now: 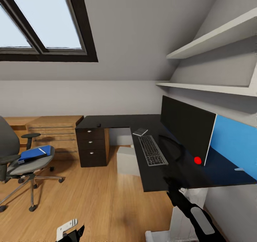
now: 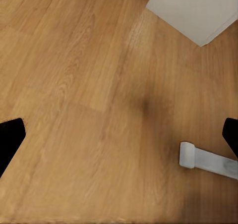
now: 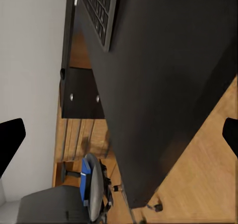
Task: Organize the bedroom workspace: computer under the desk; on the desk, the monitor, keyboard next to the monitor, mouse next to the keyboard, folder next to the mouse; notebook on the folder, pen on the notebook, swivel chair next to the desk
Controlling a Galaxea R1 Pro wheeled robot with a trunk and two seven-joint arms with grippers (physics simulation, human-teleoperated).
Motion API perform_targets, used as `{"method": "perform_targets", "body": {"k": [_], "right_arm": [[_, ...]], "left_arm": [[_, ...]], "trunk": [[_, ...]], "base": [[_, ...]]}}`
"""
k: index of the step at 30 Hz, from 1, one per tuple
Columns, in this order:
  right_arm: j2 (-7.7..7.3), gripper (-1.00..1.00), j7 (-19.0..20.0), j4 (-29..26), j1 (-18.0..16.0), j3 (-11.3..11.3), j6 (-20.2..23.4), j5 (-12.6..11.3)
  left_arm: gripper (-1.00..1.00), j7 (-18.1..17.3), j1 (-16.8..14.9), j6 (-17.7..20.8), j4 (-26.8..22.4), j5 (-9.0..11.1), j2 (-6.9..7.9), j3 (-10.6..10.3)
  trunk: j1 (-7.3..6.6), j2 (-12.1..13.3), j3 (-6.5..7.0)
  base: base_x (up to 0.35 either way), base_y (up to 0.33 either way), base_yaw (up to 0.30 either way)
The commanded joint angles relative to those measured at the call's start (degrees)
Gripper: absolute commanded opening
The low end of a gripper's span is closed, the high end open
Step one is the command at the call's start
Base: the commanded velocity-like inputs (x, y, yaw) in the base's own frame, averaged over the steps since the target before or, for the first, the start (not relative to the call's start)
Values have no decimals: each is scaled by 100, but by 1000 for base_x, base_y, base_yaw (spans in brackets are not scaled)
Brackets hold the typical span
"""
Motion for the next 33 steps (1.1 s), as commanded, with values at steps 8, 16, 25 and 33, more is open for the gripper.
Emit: {"method": "perform_targets", "body": {"k": [8, 16, 25, 33], "right_arm": [[25, 100, 10, 7, -4, -8, 27, -15], [206, 100, 2, 297, -8, 399, -363, 224], [824, 100, 0, 1125, -10, 1149, -2079, 1006], [848, 100, 7, 2126, -12, 1217, -2629, 1574]], "left_arm": [[100, -40, -5, 59, -6, 60, -7, 28], [100, -27, -8, 47, 7, 55, -15, 28], [100, -24, -7, -713, 406, 25, -6, -7], [100, -22, -7, -1089, 628, 16, 1, -24]], "trunk": [[-2, -4, -7], [-2, -4, -7], [-2, -4, -7], [-2, -4, -7]], "base": [[-198, 0, 0], [-94, 0, 0], [-6, 0, 0], [0, 0, 0]]}}
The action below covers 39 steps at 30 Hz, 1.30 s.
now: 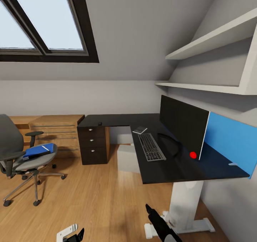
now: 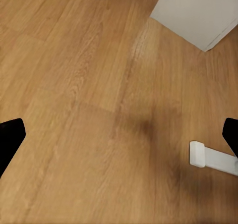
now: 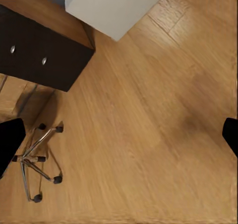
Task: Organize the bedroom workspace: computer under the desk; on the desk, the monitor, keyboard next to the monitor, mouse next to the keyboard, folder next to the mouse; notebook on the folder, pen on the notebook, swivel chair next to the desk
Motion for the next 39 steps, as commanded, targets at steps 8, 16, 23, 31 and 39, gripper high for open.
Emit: {"method": "perform_targets", "body": {"k": [8, 16, 23, 31, 39], "right_arm": [[-1, 100, 9, 1048, -5, 53, -1183, 754], [-117, 100, -50, 1615, -5, 304, -2205, 1149], [-526, 100, -472, 1780, -1, 409, -2372, 1338], [-668, 100, -368, 2044, 2, 518, -2481, 2294], [-543, 100, -377, 2153, 2, 552, -2523, 3248]], "left_arm": [[100, -42, -5, -26, 28, 48, -7, 33], [100, -9, -4, -16, 452, 67, -4, 57], [100, 241, -1, -47, 860, 63, -11, 44], [100, 236, -5, -1801, 1666, -193, 75, 25], [100, 276, -5, -2904, 2001, -1372, 185, 29]], "trunk": [[0, -4, -6], [0, -4, -6], [0, -4, -6], [0, -4, -6], [0, -4, -6]], "base": [[0, 0, 0], [0, 0, 0], [0, 0, 0], [0, 0, 0], [0, 49, 0]]}}
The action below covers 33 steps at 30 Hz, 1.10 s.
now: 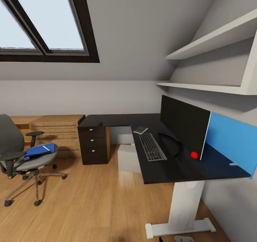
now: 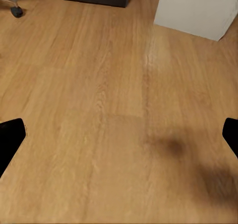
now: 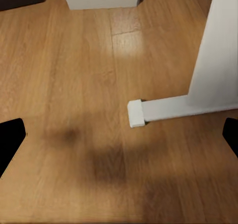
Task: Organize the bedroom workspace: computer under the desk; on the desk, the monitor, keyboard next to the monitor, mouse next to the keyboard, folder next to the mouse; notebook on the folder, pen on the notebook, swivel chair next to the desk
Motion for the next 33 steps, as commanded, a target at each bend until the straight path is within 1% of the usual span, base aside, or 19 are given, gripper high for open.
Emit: {"method": "perform_targets", "body": {"k": [1, 7, 12, 20, 21, 22, 29, 33], "right_arm": [[7, 100, 26, 12, -6, 37, -22, -37], [17, 100, 27, 11, -6, 36, -18, -45], [85, 100, 26, 8, -6, 26, -14, -79], [113, 100, 18, 6, -6, 24, -19, -84], [125, 100, 17, 7, -6, 26, -20, -84], [244, 100, -52, 4, -6, 14, -22, -77], [254, 100, -94, -9, -6, 10, -23, -70], [232, 100, -97, -17, -7, 10, -22, -67]], "left_arm": [[100, -7, -5, -39, 10, -101, -3, 56], [100, 2, -5, -51, 71, -126, -2, 73], [100, 4, -7, -44, 92, -128, -2, 77], [100, 11, -5, -38, 113, -129, -8, 80], [100, 11, -5, -39, 145, -123, -10, 86], [100, 8, -6, -42, 163, -115, -11, 106], [100, -50, -3, -71, 161, -118, -9, 98], [100, -72, -6, -67, 164, -141, -36, 88]], "trunk": [[0, -4, -7], [0, -4, -7], [0, -4, -7], [0, -4, -7], [0, -4, -7], [0, -4, -11], [0, -4, -39], [0, -4, -48]], "base": [[0, 257, 0], [0, 297, 0], [1, 308, 0], [72, 284, 0], [100, 231, 63], [169, 235, 235], [65, 82, 238], [-23, 6, 103]]}}
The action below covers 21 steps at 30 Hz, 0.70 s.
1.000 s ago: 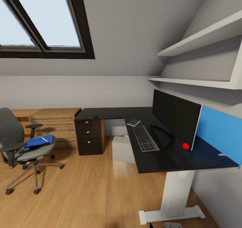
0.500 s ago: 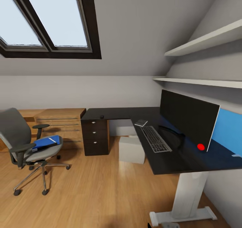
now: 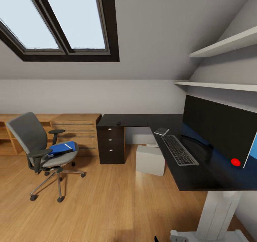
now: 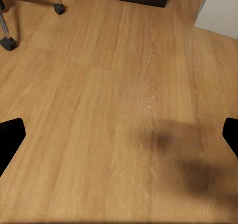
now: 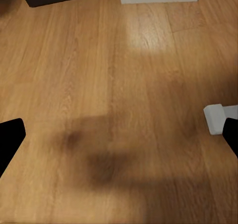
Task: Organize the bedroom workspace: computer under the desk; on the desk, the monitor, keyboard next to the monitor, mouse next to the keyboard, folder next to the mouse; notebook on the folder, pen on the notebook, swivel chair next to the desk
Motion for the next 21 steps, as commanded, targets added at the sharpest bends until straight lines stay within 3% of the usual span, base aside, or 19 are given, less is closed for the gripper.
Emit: {"method": "perform_targets", "body": {"k": [1, 4, 11, 16, 21], "right_arm": [[-2, 100, 27, 7, -5, 40, -20, -61], [-8, 100, 27, 6, -4, 40, -20, -61], [-13, 100, 27, 5, -3, 42, -21, -61], [-11, 100, 27, 5, -3, 48, -21, -55], [-36, 100, 27, 2, -5, 52, -21, -53]], "left_arm": [[100, -20, -5, -17, 0, -60, -10, 50], [100, -23, -2, -11, 2, -63, -25, 49], [100, 31, -5, 48, 180, -49, -32, 44], [100, 44, -6, 441, 230, -24, -25, 48], [100, 48, -6, 759, 224, 218, -70, 57]], "trunk": [[0, -4, -8], [0, -4, -9], [-154, 277, 116], [-264, 478, 206], [-374, 678, 296]], "base": [[-11, 2, 38], [-5, 1, 19], [-1, 0, 4], [0, 0, 0], [0, 0, 0]]}}
